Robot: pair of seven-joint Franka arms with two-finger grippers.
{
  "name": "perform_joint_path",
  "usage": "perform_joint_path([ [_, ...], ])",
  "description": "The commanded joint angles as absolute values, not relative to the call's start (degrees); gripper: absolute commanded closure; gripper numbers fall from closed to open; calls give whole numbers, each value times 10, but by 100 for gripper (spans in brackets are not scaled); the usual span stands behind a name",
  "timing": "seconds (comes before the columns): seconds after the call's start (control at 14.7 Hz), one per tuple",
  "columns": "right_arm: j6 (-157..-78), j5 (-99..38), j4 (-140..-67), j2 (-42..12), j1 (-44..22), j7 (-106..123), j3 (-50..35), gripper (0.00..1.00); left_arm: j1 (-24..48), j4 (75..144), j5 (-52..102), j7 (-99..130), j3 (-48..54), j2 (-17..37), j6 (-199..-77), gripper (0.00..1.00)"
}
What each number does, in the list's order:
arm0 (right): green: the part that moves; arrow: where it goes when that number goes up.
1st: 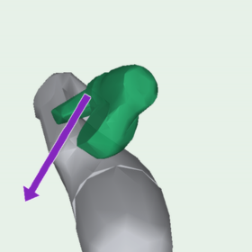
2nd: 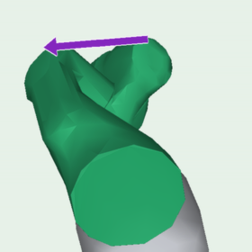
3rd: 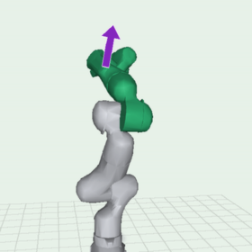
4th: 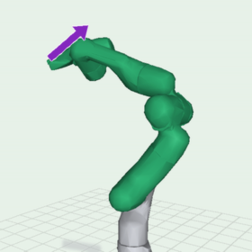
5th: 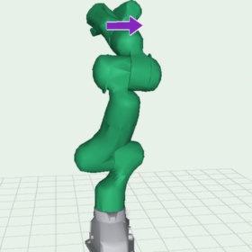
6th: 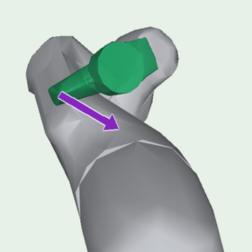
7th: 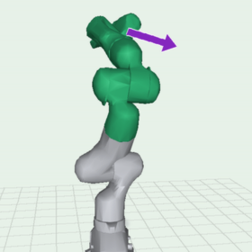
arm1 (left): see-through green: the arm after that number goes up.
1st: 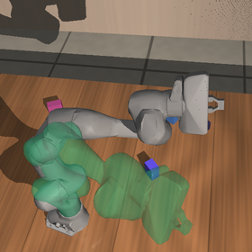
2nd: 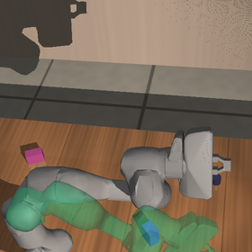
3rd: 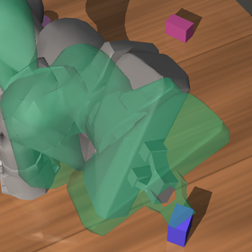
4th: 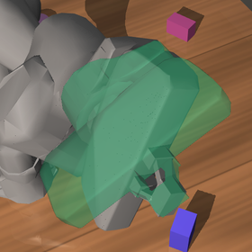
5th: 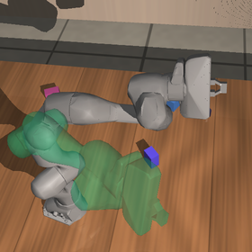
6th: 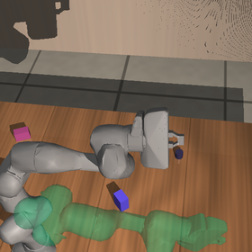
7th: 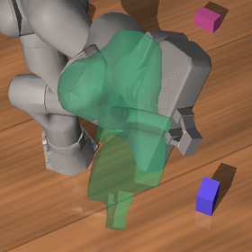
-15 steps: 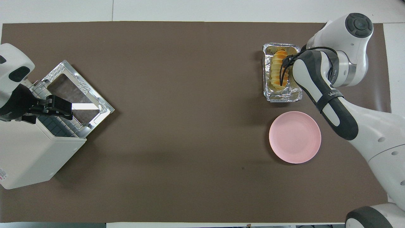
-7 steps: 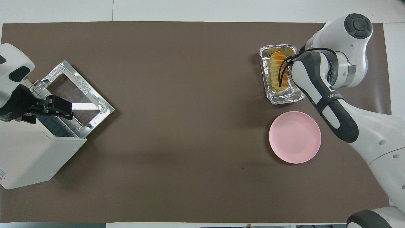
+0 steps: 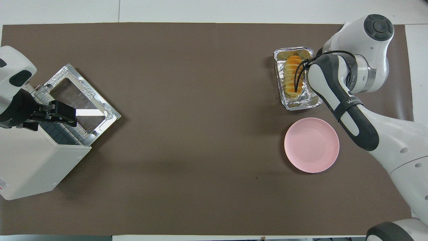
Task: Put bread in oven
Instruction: 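Grasp the foil tray rim with the right gripper, then carry the foil tray toward the table center with the right gripper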
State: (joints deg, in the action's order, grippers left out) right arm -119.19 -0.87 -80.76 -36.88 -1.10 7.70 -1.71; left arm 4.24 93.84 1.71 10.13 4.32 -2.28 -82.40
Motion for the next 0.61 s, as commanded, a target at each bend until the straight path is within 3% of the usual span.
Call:
perform_joint_path([
  [0.0, -1102, -18, -743, -366, -17, 49, -23, 100, 37, 944, 9, 101, 48, -33, -818, 0],
  [0.27, -1041, -34, -685, -366, -73, -48, -24, 100, 37, 944, 9, 101, 48, -33, -818, 0],
  [0.55, -1041, -39, -680, -365, -143, -188, -24, 100, 37, 944, 9, 100, 48, -33, -818, 0],
])
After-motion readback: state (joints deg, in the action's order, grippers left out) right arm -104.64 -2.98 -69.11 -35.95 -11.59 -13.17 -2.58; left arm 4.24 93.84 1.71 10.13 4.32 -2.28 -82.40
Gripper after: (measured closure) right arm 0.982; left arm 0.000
